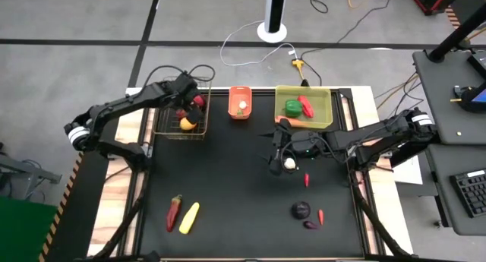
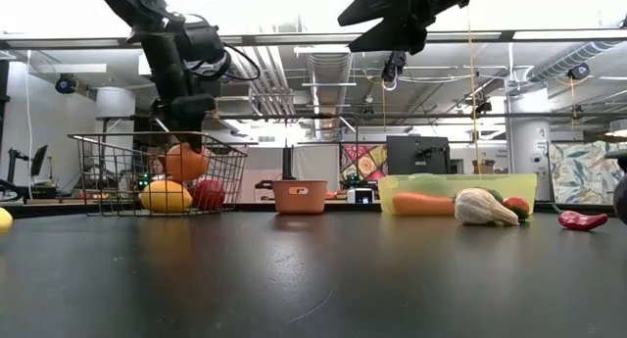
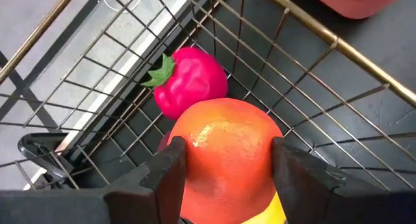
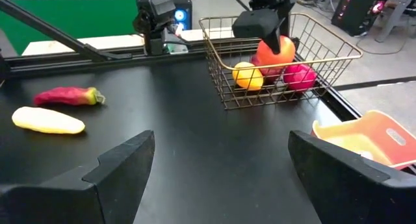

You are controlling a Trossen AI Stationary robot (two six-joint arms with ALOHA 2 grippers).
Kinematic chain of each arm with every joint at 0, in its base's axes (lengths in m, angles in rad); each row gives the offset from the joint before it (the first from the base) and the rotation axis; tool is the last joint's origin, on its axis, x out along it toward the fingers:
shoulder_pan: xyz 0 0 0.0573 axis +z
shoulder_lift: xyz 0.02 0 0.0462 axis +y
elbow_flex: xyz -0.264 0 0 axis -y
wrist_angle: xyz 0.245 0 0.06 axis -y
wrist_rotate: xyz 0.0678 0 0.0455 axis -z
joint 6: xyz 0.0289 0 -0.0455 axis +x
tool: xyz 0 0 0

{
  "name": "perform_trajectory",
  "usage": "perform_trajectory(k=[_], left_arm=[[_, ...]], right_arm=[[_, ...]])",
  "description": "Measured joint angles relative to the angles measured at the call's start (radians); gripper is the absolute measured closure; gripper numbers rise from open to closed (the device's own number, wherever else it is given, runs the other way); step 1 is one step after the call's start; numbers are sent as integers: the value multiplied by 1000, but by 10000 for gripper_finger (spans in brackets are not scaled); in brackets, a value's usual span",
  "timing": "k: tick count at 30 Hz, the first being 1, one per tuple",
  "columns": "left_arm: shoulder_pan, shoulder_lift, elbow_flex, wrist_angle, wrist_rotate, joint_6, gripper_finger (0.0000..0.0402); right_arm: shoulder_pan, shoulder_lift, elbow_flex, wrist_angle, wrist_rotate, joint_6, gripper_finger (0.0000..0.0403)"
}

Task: Sort produce into baskets
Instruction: Put the orange fruit into the wire basket

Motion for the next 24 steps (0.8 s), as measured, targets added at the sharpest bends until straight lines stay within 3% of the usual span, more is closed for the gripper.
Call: perform_trajectory(k=[24], left_arm=[[-7,-17,0,23,-10,3,131]], right_arm=[[0,0,0,-1,-11,0,58]])
